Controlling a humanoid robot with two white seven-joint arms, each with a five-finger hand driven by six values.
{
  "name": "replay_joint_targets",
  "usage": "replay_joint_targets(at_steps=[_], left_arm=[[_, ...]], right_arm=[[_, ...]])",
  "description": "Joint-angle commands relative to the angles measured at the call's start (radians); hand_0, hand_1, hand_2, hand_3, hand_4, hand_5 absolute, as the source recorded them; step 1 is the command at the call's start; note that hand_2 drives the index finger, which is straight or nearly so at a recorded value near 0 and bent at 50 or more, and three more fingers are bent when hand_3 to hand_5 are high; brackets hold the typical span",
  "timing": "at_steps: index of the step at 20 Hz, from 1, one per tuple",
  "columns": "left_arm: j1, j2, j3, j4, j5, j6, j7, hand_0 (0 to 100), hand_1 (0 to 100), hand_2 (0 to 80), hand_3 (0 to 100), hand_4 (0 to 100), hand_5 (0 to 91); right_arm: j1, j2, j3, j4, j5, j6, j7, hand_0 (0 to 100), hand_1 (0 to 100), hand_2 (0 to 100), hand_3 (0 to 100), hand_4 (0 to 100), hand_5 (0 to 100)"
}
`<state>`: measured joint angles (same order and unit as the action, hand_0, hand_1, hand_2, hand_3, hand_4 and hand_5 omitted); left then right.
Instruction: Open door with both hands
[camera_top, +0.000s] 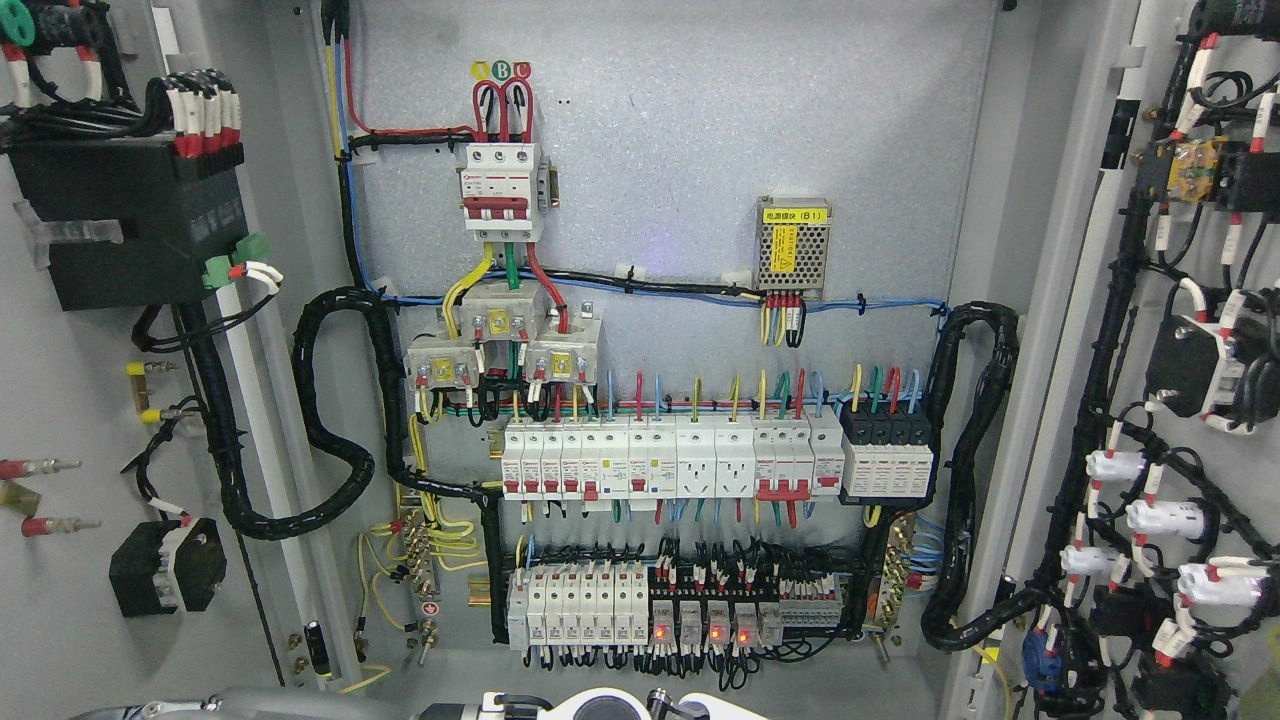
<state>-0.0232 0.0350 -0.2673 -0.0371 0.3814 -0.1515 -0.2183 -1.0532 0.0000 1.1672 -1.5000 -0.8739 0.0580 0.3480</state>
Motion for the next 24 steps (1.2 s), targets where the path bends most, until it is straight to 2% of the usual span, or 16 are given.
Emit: replay_joint_targets(at_steps=[1,5,8,9,20,24], left_arm=[[-0.021,0.006,-0.001,0.0,0.001,0.004,0.0,29,0,2.8,3,3,0.0],[-0.018,0.008,0.0,0.0,0.001,0.004,0.0,29,0,2.8,3,3,0.0],[-0.017,0.008,0.0,0.002,0.001,0.003,0.0,29,0,2.8,3,3,0.0],[-0.015,0.008,0.0,0.002,0.001,0.004,0.0,29,0,2.8,3,3,0.0],[-0.011,0.006,0.0,0.003,0.001,0.004,0.0,29,0,2.8,3,3,0.0],[-0.011,0.009,0.0,0.002,0.001,0.003,0.0,29,0,2.8,3,3,0.0]], right_arm=[[-0.008,0.0,0.028,0.004,0.0,0.0,-0.001,22,0,0,0,0,0],[-0.022,0.0,0.028,0.014,-0.022,-0.001,-0.003,22,0,0,0,0,0],[-0.036,0.0,0.028,0.017,-0.086,-0.001,-0.041,22,0,0,0,0,0],[-0.037,0.0,0.029,0.017,-0.086,-0.001,-0.043,22,0,0,0,0,0],[-0.036,0.0,0.028,-0.005,-0.083,-0.001,-0.034,22,0,0,0,0,0],[-0.001,0.0,0.002,-0.029,-0.073,0.005,-0.032,22,0,0,0,0,0]])
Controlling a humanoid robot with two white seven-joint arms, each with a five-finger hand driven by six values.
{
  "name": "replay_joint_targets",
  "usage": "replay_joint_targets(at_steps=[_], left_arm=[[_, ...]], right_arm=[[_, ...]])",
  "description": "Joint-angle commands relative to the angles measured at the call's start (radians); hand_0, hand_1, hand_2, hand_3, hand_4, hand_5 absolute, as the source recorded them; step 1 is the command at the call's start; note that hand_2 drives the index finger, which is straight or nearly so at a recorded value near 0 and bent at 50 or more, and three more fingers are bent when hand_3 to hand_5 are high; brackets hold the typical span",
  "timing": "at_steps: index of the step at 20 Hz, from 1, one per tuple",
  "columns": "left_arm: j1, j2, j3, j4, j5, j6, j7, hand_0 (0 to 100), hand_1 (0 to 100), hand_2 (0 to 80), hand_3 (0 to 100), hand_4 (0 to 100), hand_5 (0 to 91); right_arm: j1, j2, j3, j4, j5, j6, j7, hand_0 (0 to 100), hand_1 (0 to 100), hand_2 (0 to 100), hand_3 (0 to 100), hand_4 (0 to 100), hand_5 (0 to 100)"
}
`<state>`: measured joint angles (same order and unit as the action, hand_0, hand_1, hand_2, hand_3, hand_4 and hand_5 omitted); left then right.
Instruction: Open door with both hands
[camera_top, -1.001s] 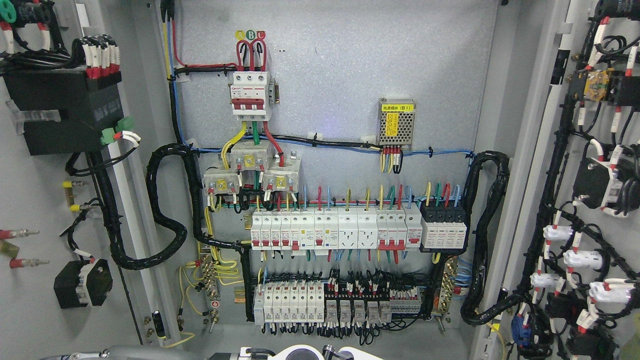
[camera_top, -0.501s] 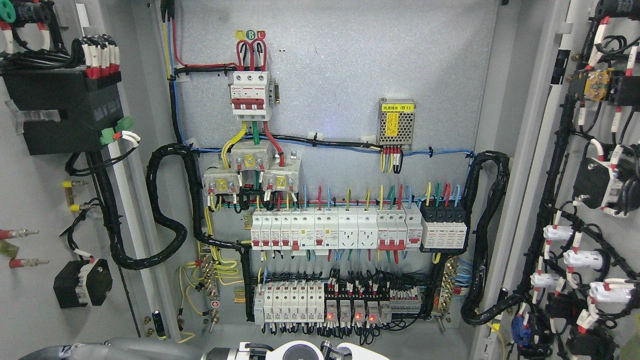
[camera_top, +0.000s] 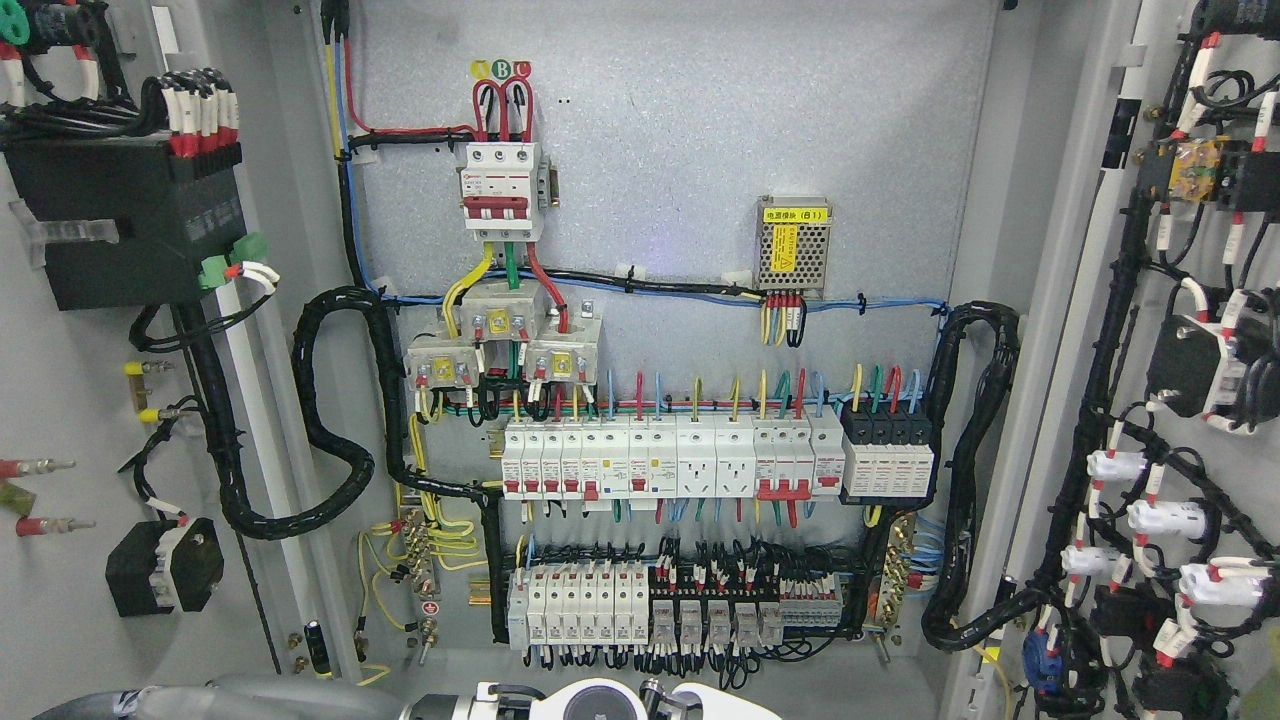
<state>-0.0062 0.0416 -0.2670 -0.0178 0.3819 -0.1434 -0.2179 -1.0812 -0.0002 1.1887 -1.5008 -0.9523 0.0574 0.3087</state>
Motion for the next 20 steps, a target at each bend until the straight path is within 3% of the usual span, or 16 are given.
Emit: replay_joint_targets(at_steps=[1,6,10,17,20], left_arm=[[-0.028,0.003,0.0,-0.016,0.0,-0.005,0.0,29,0,2.8,3,3,0.0],[-0.028,0.003,0.0,-0.016,0.0,-0.005,0.0,29,0,2.8,3,3,0.0],[-0.028,0.001,0.0,-0.017,0.0,-0.004,0.0,29,0,2.8,3,3,0.0],[-0.028,0.003,0.0,-0.022,0.0,-0.004,-0.001,29,0,2.8,3,3,0.0],[0.039,0.043,-0.001,-0.219,0.0,-0.008,-0.001,29,0,2.8,3,3,0.0]], right_arm=[[0.044,0.0,-0.035,-0.029,0.007,0.005,0.007,22,0,0,0,0,0],[0.136,-0.006,-0.174,-0.036,0.113,0.001,0.007,22,0,0,0,0,0],[0.19,-0.017,-0.254,-0.044,0.142,-0.001,0.007,22,0,0,0,0,0],[0.377,-0.012,-0.451,-0.134,0.357,-0.028,0.003,22,0,0,0,0,0],[0.473,-0.008,-0.532,-0.141,0.45,-0.04,-0.005,22,0,0,0,0,0]])
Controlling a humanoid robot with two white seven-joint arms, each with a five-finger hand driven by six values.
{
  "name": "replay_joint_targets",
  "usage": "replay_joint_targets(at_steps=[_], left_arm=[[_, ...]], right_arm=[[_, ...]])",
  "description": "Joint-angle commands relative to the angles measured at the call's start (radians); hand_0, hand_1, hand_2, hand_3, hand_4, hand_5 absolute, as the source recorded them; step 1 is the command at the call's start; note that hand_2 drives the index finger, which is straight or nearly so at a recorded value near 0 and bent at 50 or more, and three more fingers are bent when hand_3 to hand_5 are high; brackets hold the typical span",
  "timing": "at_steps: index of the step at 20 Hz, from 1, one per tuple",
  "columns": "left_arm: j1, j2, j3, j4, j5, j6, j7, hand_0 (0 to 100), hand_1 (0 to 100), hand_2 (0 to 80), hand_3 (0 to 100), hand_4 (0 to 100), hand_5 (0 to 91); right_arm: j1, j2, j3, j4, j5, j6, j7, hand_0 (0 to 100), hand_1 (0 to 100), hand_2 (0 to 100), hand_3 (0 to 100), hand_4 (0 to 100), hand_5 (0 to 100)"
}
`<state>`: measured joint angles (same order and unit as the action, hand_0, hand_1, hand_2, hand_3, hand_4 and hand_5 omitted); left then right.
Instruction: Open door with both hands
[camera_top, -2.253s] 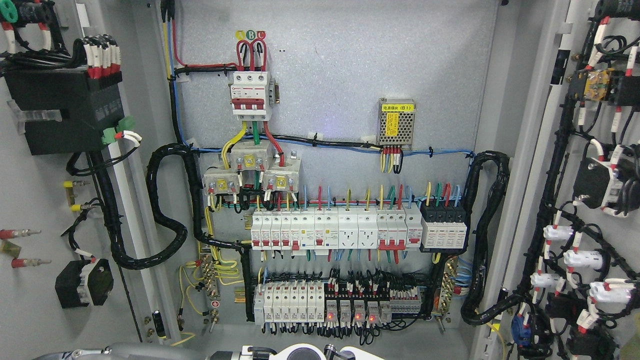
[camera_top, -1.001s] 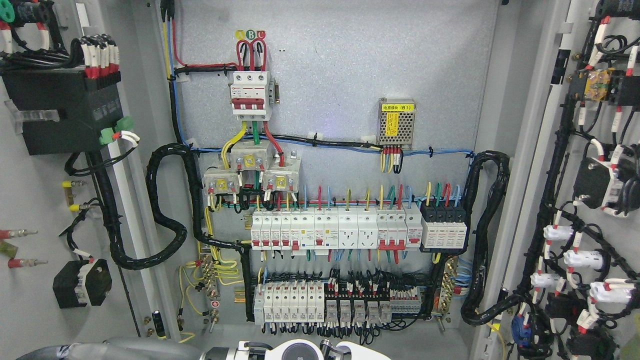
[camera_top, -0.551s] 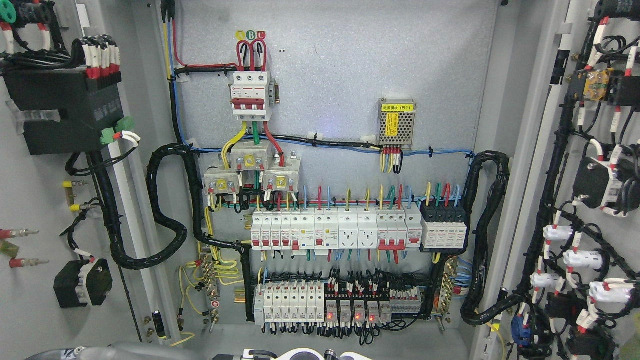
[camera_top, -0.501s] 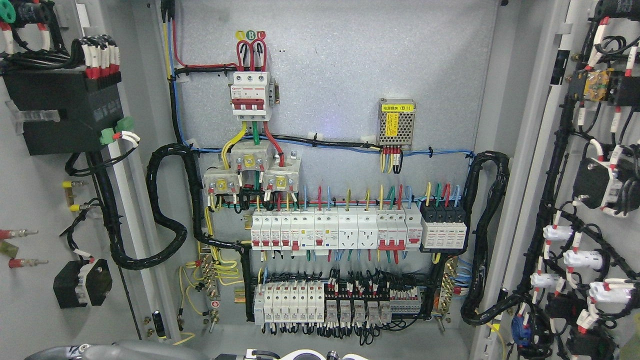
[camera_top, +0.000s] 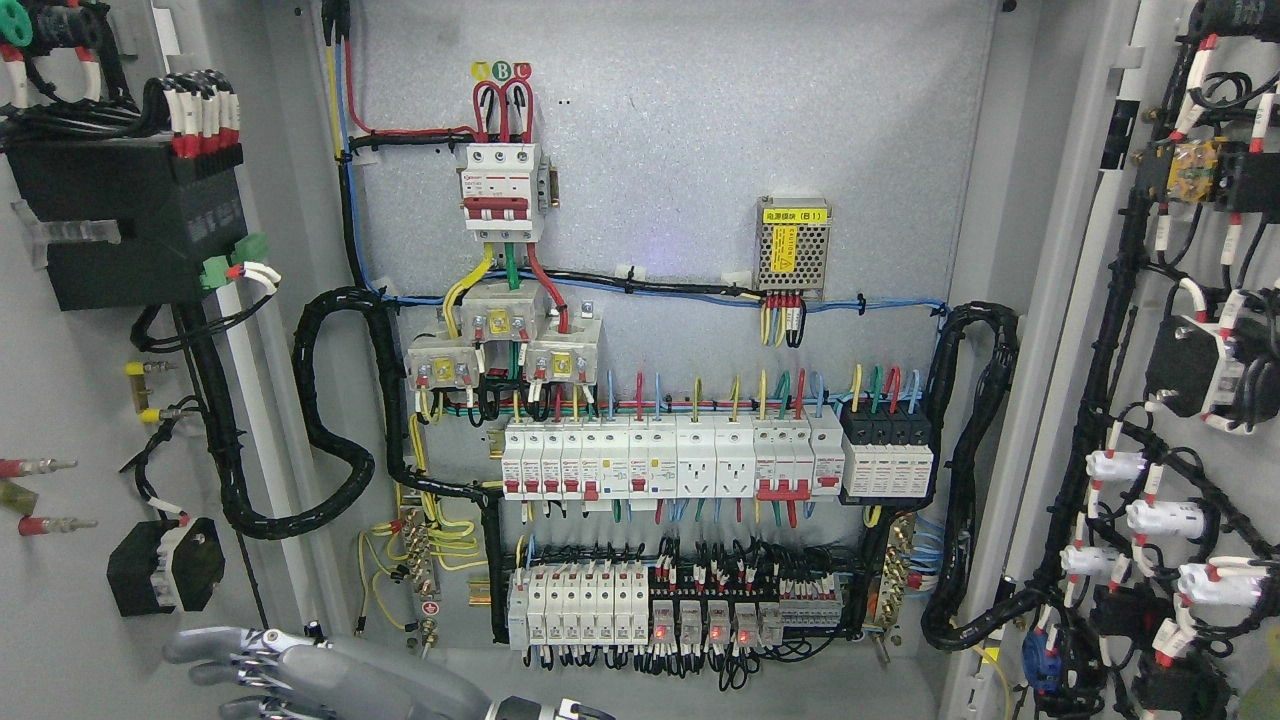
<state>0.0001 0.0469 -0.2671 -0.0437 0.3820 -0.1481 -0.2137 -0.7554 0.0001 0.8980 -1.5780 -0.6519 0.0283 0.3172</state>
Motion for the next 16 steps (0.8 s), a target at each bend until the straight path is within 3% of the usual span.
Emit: replay_joint_targets(at_steps=[1,4,5,7,10,12,15,16], left_arm=[[0.085,0.065,0.0,-0.341,0.0,-0.004,-0.006,29,0,2.8,3,3,0.0],[0.158,0.122,-0.001,-0.675,-0.005,-0.004,-0.022,29,0,2.8,3,3,0.0],[0.168,0.129,-0.001,-0.753,-0.006,-0.005,-0.047,29,0,2.8,3,3,0.0],[0.205,0.152,0.0,-0.934,-0.066,-0.005,-0.164,29,0,2.8,3,3,0.0],[0.26,0.162,0.032,-1.138,-0.185,-0.03,-0.341,29,0,2.9,3,3,0.0],[0.306,0.177,0.032,-1.284,-0.233,-0.027,-0.361,29,0,2.9,3,3,0.0],[0.346,0.217,0.012,-1.483,-0.244,-0.025,-0.368,29,0,2.8,3,3,0.0],[0.354,0.225,0.014,-1.54,-0.244,-0.025,-0.371,29,0,2.8,3,3,0.0]], right_arm=[[0.18,-0.008,-0.27,-0.065,0.193,-0.024,-0.013,22,0,0,0,0,0],[0.263,-0.008,-0.321,-0.106,0.245,-0.073,-0.018,22,0,0,0,0,0],[0.286,-0.008,-0.33,-0.124,0.247,-0.086,-0.039,22,0,0,0,0,0],[0.345,-0.008,-0.358,-0.155,0.261,-0.108,-0.075,22,0,0,0,0,0],[0.459,-0.011,-0.366,-0.207,0.301,-0.165,-0.081,22,0,0,0,0,0],[0.54,-0.018,-0.372,-0.255,0.322,-0.209,-0.081,22,0,0,0,0,0],[0.664,-0.025,-0.433,-0.301,0.406,-0.281,-0.081,22,0,0,0,0,0],[0.707,-0.047,-0.461,-0.312,0.441,-0.3,-0.081,22,0,0,0,0,0]])
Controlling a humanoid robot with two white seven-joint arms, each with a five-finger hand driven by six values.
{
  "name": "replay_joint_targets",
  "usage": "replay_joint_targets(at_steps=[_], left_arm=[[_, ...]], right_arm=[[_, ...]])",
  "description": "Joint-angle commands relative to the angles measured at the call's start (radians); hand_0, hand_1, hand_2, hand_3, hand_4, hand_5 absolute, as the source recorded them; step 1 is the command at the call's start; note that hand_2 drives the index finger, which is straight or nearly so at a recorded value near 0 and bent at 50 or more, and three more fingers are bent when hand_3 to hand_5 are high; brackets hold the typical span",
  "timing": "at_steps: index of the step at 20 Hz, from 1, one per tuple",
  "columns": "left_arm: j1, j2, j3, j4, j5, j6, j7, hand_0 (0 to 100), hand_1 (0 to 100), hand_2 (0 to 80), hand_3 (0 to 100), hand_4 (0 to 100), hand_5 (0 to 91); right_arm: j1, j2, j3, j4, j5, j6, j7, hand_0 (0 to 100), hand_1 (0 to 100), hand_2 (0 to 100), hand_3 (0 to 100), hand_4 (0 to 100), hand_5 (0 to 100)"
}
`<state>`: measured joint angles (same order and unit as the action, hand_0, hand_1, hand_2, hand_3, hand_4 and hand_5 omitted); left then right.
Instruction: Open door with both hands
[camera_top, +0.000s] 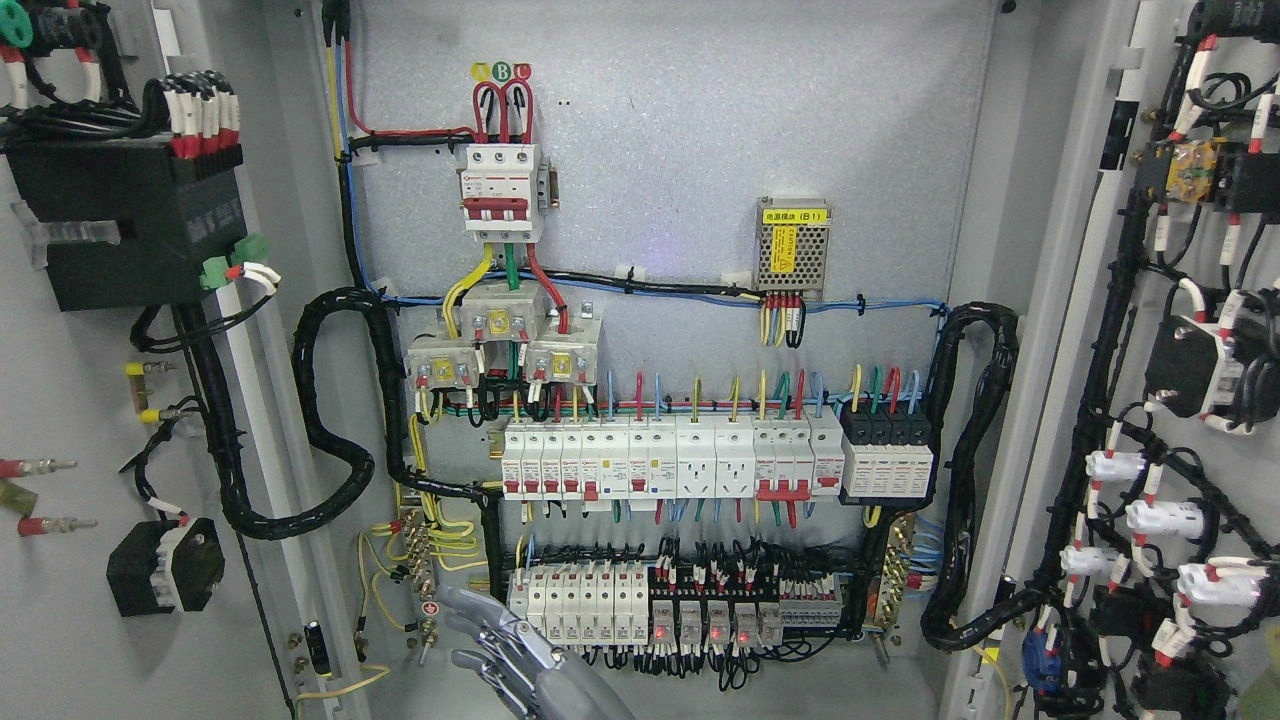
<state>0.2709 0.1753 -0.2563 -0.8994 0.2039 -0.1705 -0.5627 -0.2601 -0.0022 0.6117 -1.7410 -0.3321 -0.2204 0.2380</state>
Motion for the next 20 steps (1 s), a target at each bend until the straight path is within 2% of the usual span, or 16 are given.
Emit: replay_joint_targets(at_steps=[1,4,7,10,14,18,20], left_arm=[[0.089,0.102,0.005,-0.732,-0.063,-0.004,-0.029,29,0,2.8,3,3,0.0],[0.113,0.096,0.017,-0.855,-0.031,-0.007,-0.104,29,0,2.8,3,3,0.0],[0.116,0.102,0.023,-0.943,0.02,-0.007,-0.111,29,0,2.9,3,3,0.0],[0.105,0.096,0.054,-1.024,0.025,-0.007,-0.111,29,0,2.9,3,3,0.0],[0.088,0.093,0.066,-1.093,0.025,-0.012,-0.112,29,0,2.8,3,3,0.0],[0.093,0.067,0.098,-1.116,0.023,-0.125,-0.109,29,0,2.8,3,3,0.0],[0.093,0.053,0.133,-1.128,0.023,-0.136,-0.109,29,0,2.8,3,3,0.0]], right_arm=[[0.257,-0.071,-0.208,-0.155,0.137,-0.062,-0.003,22,0,0,0,0,0],[0.349,-0.116,-0.285,-0.158,0.137,-0.108,-0.003,22,0,0,0,0,0],[0.432,-0.165,-0.368,-0.158,0.136,-0.18,-0.002,22,0,0,0,0,0],[0.508,-0.208,-0.432,-0.157,0.133,-0.237,-0.002,22,0,0,0,0,0],[0.561,-0.217,-0.51,-0.15,0.125,-0.247,-0.003,22,0,0,0,0,0],[0.597,-0.222,-0.521,-0.149,0.123,-0.249,-0.002,22,0,0,0,0,0],[0.622,-0.22,-0.536,-0.146,0.122,-0.249,-0.003,22,0,0,0,0,0]])
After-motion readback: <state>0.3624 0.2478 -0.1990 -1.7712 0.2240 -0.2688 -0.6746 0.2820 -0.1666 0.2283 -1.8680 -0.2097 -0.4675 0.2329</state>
